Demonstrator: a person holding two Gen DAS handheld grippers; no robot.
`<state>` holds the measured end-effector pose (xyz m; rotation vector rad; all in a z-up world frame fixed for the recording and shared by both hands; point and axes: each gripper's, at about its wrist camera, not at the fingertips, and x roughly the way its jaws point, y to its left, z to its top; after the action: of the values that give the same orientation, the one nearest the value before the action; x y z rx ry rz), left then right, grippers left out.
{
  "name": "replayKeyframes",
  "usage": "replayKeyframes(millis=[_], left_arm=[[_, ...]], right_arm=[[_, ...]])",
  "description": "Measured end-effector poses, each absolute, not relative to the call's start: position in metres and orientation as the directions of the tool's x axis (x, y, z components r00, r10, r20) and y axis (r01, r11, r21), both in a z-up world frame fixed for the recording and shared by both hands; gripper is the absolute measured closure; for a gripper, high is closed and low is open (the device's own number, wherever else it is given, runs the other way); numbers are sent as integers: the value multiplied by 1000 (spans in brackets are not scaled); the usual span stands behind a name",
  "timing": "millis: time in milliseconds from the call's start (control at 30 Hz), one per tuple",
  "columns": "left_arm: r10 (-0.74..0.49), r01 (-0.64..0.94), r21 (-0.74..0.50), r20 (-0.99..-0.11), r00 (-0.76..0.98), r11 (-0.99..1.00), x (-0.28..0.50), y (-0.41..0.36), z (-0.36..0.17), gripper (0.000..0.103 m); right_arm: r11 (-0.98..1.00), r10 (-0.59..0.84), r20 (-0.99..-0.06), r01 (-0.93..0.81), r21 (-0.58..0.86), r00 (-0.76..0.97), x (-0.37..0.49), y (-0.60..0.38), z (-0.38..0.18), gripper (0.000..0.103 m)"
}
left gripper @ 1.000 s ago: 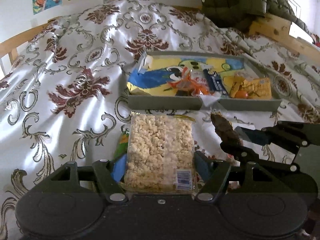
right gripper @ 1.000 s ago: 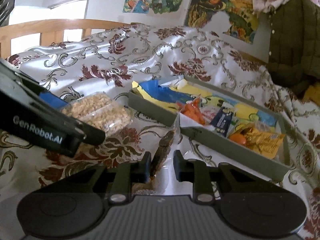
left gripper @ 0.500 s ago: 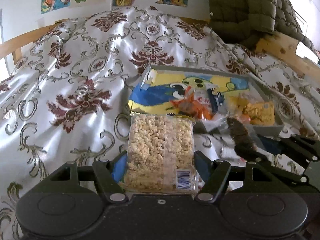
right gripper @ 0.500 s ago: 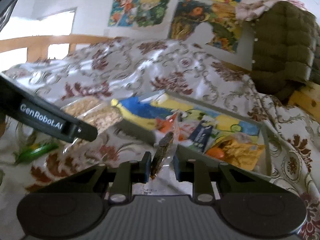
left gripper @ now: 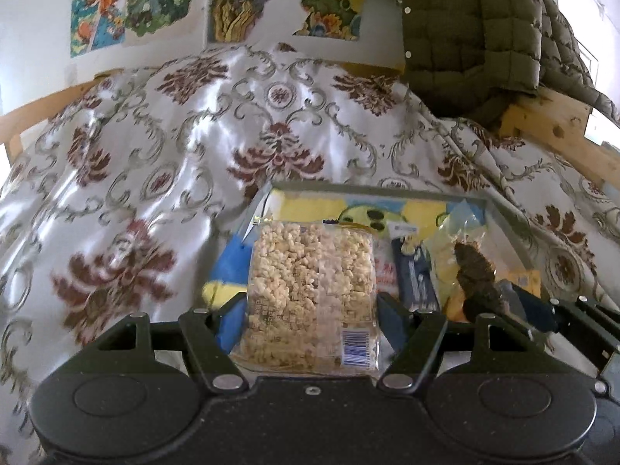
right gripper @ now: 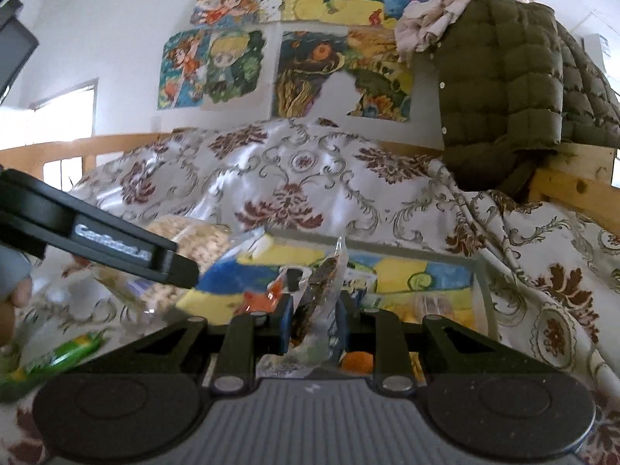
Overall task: Organize snacks
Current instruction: 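Carry the rice crisp bar and brown stick over the grey tray with both tools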
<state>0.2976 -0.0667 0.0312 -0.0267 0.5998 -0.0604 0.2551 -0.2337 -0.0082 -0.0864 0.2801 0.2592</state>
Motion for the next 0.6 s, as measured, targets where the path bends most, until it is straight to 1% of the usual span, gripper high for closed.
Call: replayKeyframes(millis=[167, 233, 267, 333, 500, 600], left_arm=[[-58, 41, -42, -581, 812, 998, 326, -80, 25, 31], [-52, 37, -37, -584, 810, 999, 336, -84, 21, 31], [-50, 36, -35, -584, 810, 999, 341, -86, 20, 31], [-46, 30, -38, -582, 812, 999, 349, -89, 17, 31], [-28, -6, -53, -601, 799, 999, 370, -97, 5, 31], [-14, -18, -47, -606, 795, 999, 380, -100, 0, 31]], right_arm=[[967, 236, -273, -253, -27, 933, 279, -243, -10, 78], [968, 239, -273, -250, -4, 932, 287, -248, -10, 86], [970, 234, -277, -243, 2, 932, 291, -250, -10, 91], [970, 237, -281, -241, 20, 930, 298, -254, -10, 91], [969, 235, -350, -248, 8, 907, 307, -252, -22, 91], [971, 224, -354, -240, -1, 908, 309, -252, -24, 91]])
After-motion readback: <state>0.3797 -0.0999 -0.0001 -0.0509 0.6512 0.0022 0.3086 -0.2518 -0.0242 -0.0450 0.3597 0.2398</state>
